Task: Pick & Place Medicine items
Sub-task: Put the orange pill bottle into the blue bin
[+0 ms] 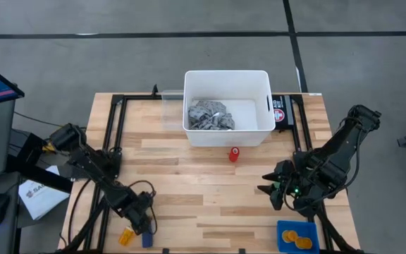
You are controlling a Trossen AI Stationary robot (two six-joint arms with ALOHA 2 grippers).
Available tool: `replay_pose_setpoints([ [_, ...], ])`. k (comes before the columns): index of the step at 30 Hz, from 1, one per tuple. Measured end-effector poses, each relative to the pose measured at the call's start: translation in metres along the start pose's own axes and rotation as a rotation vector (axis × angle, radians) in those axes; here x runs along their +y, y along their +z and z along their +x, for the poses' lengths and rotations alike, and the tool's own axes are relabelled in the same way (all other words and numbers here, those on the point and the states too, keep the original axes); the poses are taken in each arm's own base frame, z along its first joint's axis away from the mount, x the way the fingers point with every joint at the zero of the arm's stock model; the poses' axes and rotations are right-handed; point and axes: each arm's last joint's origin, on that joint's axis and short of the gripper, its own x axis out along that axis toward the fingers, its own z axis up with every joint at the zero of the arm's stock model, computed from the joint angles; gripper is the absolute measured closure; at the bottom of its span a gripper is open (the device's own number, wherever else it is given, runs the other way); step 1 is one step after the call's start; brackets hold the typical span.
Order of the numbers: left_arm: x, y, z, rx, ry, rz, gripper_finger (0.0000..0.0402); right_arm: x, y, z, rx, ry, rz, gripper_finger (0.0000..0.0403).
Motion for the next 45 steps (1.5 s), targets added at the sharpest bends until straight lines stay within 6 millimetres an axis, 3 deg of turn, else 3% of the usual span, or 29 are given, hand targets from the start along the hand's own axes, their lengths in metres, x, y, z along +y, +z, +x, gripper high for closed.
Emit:
replay_pose_setpoints([
  [7, 0.006, 0.006, -0.025, 0.083, -0.079, -0.168, 0.0080, 0.000, 0.000, 0.000, 0.000, 0.001, 0.000, 0.0179],
  [15, 0.007, -0.020, -0.045, 0.131, -0.146, -0.430, 0.0047, 0.002, -0.006, -0.007, -0.038, 0.021, -0.014, 0.0179],
  [21, 0.001, -0.038, -0.033, 0.183, -0.102, -0.462, 0.0043, -0.004, -0.011, -0.013, -0.067, -0.007, -0.014, 0.0179],
  [36, -0.014, -0.033, 0.007, 0.171, -0.055, -0.483, 0.0063, -0.009, -0.017, -0.018, -0.053, -0.022, 0.010, 0.0179],
  [45, -0.014, -0.031, 0.017, 0.152, -0.018, -0.494, 0.0094, -0.009, -0.017, -0.018, -0.049, -0.023, 0.008, 0.0179],
])
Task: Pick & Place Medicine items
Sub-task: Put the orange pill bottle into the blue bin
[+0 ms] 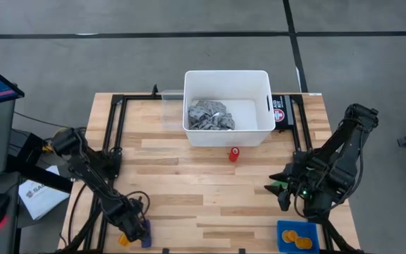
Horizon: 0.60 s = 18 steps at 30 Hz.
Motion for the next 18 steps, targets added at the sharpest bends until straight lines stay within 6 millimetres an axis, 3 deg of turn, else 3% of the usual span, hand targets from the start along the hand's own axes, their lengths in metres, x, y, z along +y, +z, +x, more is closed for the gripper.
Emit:
replay_pose_setpoints([
  [9, -0.0017, 0.0009, 0.0056, -0.002, 0.005, -0.001, 0.0124, -0.0004, 0.0000, 0.0000, -0.001, -0.003, -0.007, 0.0179],
  [18, -0.0017, 0.0007, 0.0056, 0.004, 0.008, -0.012, 0.0194, -0.0008, 0.0001, 0.0000, -0.003, -0.006, -0.010, 0.0179],
])
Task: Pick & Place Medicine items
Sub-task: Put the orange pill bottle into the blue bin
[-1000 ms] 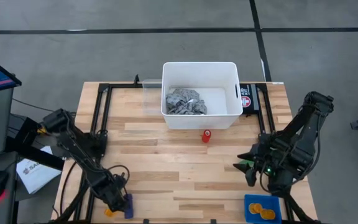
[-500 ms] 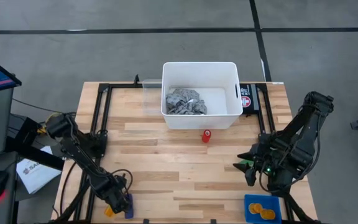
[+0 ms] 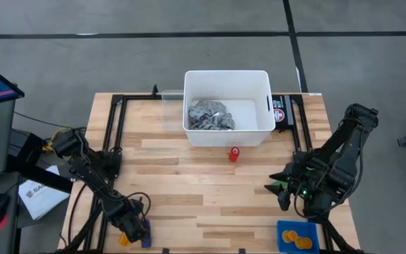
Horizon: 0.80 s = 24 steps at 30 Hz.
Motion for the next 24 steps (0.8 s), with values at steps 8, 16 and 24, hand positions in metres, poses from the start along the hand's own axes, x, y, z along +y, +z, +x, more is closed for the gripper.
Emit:
replay_pose_setpoints([
  [8, -0.003, 0.001, -0.001, 0.002, -0.026, -0.002, 0.0191, 0.000, 0.000, 0.000, 0.000, -0.002, -0.003, 0.0179],
  [16, 0.001, 0.015, -0.023, -0.130, -0.067, -0.057, 0.0201, 0.000, 0.000, 0.000, 0.001, -0.002, -0.002, 0.0179],
  [24, 0.013, 0.049, -0.082, -0.425, -0.237, -0.193, 0.0193, -0.001, 0.005, 0.004, -0.075, -0.019, 0.016, 0.0179],
])
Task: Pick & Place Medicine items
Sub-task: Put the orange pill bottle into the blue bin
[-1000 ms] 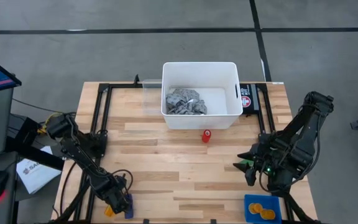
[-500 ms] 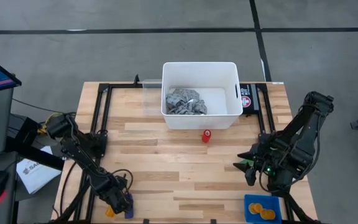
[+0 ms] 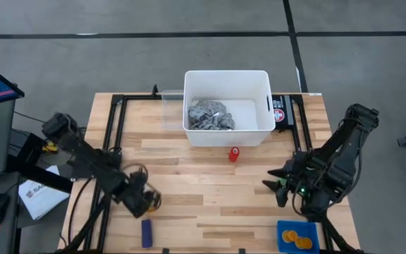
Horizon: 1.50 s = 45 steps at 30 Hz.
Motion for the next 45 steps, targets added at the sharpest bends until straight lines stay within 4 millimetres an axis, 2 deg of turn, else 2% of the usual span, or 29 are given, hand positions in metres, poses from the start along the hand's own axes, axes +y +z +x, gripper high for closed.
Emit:
replay_pose_setpoints([
  [9, -0.034, 0.068, -0.038, -0.435, -0.484, -0.239, 0.0196, 0.009, 0.016, 0.016, -0.103, -0.005, -0.008, 0.0179],
  [16, -0.076, 0.100, -0.062, -0.632, -0.850, -0.306, 0.0200, 0.027, 0.044, 0.036, -0.222, 0.032, -0.086, 0.0179],
  [21, -0.092, 0.118, -0.083, -0.754, -1.041, -0.327, 0.0198, 0.030, 0.069, 0.051, -0.311, 0.012, -0.118, 0.0179],
  [25, -0.100, 0.126, -0.094, -0.832, -1.128, -0.332, 0.0201, 0.030, 0.088, 0.062, -0.360, 0.007, -0.131, 0.0179],
  [33, -0.116, 0.136, -0.096, -0.870, -1.125, -0.328, 0.0197, 0.029, 0.122, 0.080, -0.418, 0.108, -0.245, 0.0169],
  [37, -0.125, 0.139, -0.096, -0.869, -1.155, -0.338, 0.0198, 0.028, 0.128, 0.094, -0.410, 0.133, -0.262, 0.0158],
  [45, -0.135, 0.144, -0.094, -0.866, -1.176, -0.340, 0.0198, 0.029, 0.128, 0.127, -0.405, 0.096, -0.288, 0.0153],
])
